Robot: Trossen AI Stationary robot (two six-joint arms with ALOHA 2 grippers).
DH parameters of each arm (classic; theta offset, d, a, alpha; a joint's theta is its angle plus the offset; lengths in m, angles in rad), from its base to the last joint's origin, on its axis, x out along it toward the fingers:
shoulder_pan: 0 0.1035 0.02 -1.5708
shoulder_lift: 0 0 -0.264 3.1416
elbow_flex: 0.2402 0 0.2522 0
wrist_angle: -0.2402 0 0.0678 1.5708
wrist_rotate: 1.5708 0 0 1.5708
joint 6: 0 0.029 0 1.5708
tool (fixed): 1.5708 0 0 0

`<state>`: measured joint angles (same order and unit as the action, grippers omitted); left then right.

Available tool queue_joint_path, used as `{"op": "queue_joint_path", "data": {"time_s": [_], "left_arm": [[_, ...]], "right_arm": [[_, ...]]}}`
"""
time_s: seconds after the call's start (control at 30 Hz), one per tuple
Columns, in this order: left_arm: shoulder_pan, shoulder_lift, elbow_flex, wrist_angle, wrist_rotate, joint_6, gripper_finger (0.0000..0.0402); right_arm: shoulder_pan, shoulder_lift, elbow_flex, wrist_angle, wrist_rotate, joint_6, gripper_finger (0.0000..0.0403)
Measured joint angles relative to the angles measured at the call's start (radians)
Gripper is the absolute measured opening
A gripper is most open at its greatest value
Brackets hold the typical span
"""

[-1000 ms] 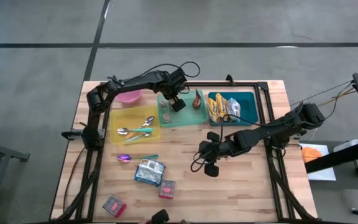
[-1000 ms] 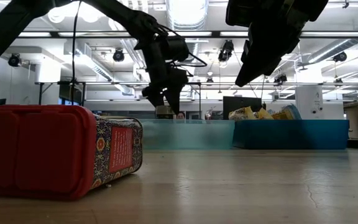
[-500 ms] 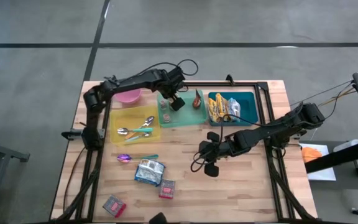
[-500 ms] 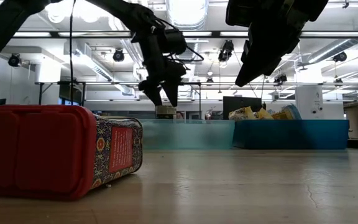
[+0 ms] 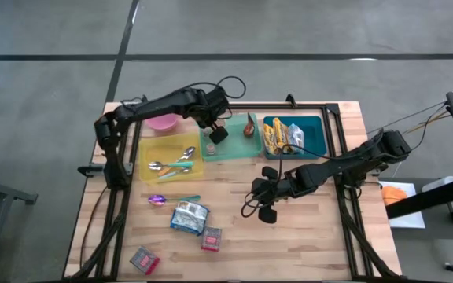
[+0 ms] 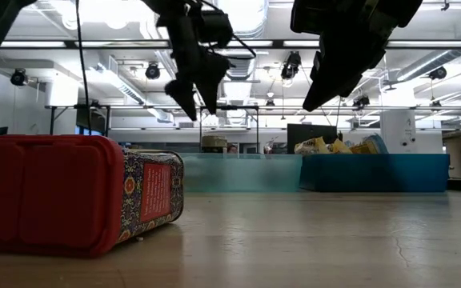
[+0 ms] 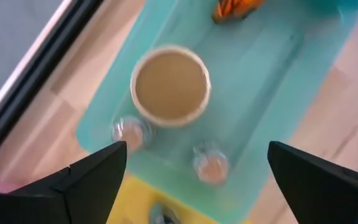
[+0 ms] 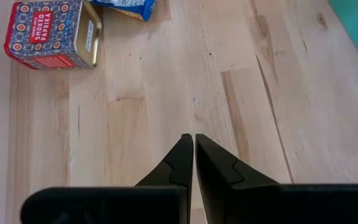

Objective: Pick & Place Food Item
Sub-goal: Put the blue noodle pack into the blue bin

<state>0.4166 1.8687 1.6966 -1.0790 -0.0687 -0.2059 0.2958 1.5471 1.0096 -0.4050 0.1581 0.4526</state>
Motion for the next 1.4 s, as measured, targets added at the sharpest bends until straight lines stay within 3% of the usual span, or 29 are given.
{"op": "queue_joint_path", "data": {"time_s": [0.63, 0.93, 1.13, 1.4], "left_arm": [[-0.265, -0.094, -0.001, -0.301, -0.017, -0.345, 0.0395], [-0.422, -0.106, -0.001, -0.319, -0.157, -0.579, 0.0394], [-0.535, -0.116, -0.001, -0.389, -0.045, -0.619, 0.0394], [-0.685, -0.130, -0.102, -0.364, -0.036, -0.799, 0.0394]], "right_arm": [[0.000, 0.000, 0.000, -0.001, 0.000, 0.000, 0.0017], [0.000, 0.000, 0.000, -0.001, 0.000, 0.000, 0.0017], [0.000, 0.000, 0.000, -0.001, 0.000, 0.000, 0.0017], [0.000, 0.000, 0.000, 0.000, 0.000, 0.000, 0.0017]]}}
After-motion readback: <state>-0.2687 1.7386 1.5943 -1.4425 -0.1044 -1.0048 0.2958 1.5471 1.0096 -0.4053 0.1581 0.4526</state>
